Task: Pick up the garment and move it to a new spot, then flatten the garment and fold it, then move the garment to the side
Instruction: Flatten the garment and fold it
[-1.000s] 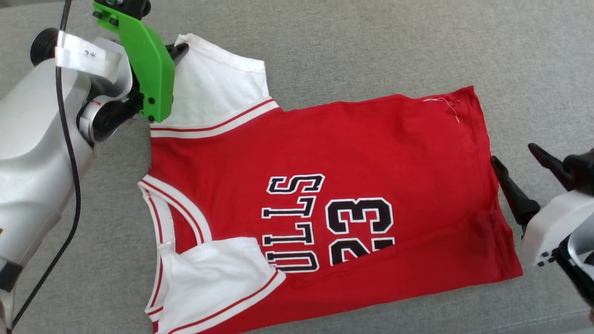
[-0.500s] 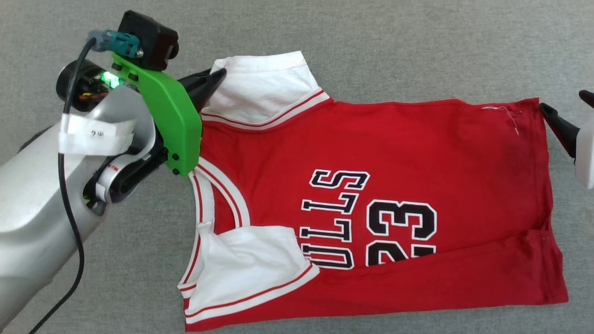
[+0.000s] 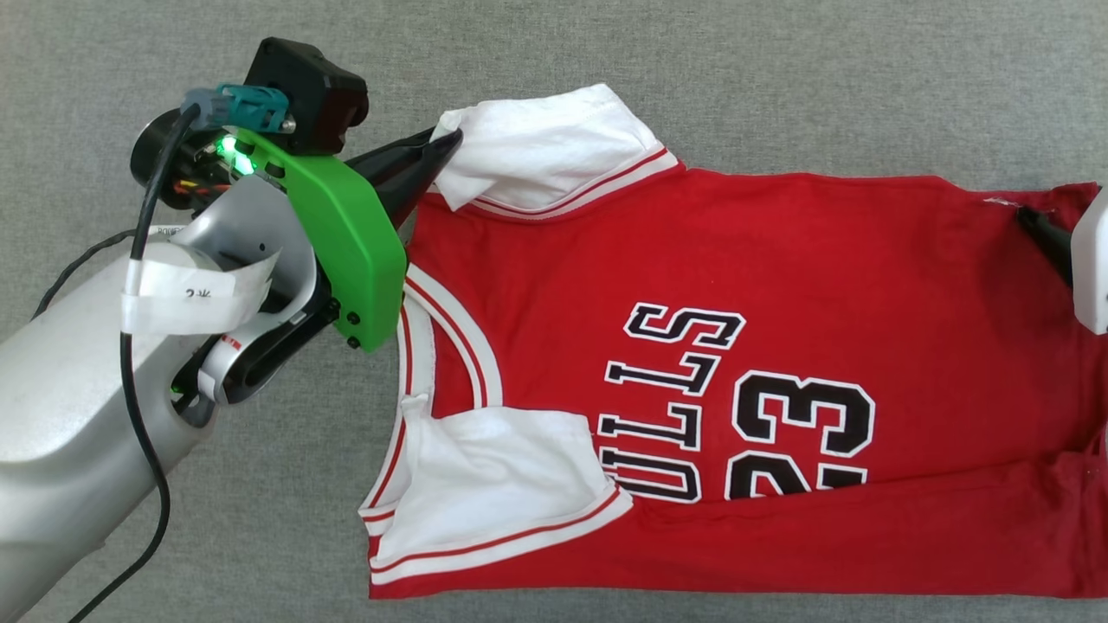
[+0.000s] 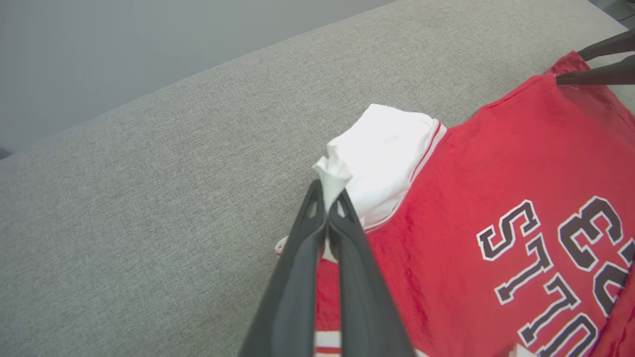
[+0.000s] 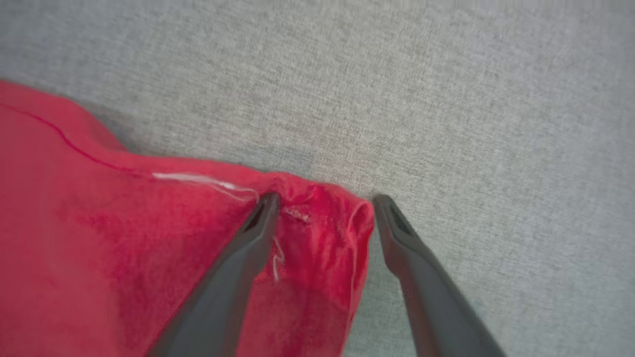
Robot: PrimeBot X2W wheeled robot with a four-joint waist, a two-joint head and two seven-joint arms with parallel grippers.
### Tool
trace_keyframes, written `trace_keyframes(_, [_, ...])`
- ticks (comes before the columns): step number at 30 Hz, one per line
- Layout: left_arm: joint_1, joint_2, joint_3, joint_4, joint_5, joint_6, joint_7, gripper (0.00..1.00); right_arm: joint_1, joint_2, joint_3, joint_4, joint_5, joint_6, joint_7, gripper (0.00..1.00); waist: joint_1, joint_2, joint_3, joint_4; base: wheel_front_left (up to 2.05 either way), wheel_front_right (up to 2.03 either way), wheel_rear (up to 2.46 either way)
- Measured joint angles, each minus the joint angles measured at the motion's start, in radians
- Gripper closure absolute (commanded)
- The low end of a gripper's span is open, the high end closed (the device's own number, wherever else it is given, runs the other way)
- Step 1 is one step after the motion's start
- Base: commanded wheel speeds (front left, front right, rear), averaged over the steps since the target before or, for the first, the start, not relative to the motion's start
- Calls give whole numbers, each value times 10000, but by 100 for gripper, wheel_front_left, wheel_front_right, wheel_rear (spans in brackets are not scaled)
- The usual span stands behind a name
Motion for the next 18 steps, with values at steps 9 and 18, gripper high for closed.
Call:
trace_keyframes(9, [220,-4,2,257,-8,15,-224,100,-78,182,128,719,226,0,-991,100,1,0,-145,16,0,0,0])
trace_keyframes(18, [779,-150,-67,803,-90,42,-635,100,277,249,-132,1097,640,2,-2370,100,1,0,-825,-16,0,0,0])
